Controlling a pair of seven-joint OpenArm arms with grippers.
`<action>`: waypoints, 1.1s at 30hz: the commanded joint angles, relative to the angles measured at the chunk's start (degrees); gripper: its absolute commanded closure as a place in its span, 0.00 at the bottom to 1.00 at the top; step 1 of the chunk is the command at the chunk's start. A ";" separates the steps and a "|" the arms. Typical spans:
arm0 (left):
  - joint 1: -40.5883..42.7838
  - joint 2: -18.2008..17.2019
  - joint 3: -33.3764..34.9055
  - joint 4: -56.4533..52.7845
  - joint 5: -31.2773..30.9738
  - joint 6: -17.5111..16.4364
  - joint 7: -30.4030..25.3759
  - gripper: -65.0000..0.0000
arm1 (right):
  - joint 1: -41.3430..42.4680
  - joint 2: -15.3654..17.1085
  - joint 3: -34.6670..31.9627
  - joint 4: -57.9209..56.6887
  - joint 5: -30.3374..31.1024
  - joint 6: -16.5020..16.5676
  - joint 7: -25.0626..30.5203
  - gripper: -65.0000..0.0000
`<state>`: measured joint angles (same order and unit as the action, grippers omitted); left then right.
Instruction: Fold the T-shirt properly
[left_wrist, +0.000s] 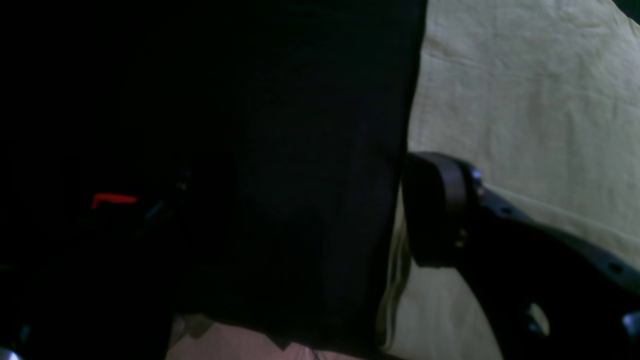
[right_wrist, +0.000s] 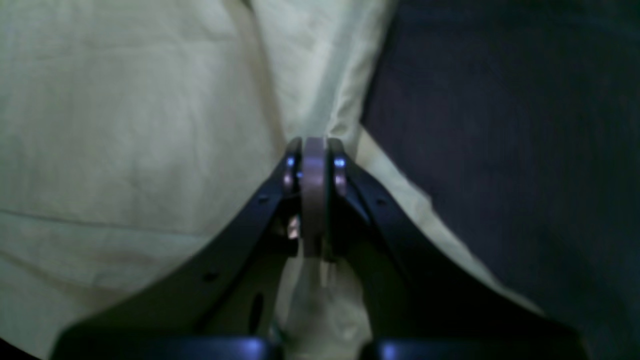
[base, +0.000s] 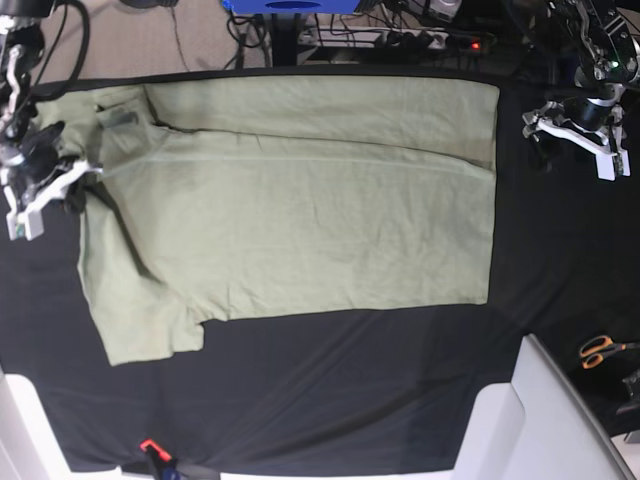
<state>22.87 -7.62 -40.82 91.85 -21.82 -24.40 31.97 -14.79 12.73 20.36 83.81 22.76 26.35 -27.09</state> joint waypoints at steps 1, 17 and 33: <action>0.12 -0.69 -0.37 0.85 -0.55 -0.34 -1.24 0.24 | -0.29 0.32 0.26 1.86 0.93 0.60 1.11 1.00; -0.76 -0.69 -0.54 -3.11 -0.55 -0.34 -1.24 0.24 | -6.00 -2.84 3.07 7.40 0.66 0.24 1.11 0.56; -0.85 -0.69 -0.72 -2.93 -0.64 -0.34 -1.24 0.24 | 23.27 6.04 2.54 -18.10 0.49 -4.06 -7.77 0.25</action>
<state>21.93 -7.68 -41.17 88.05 -21.98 -24.43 31.99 7.40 17.37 22.61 65.01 22.59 22.44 -35.83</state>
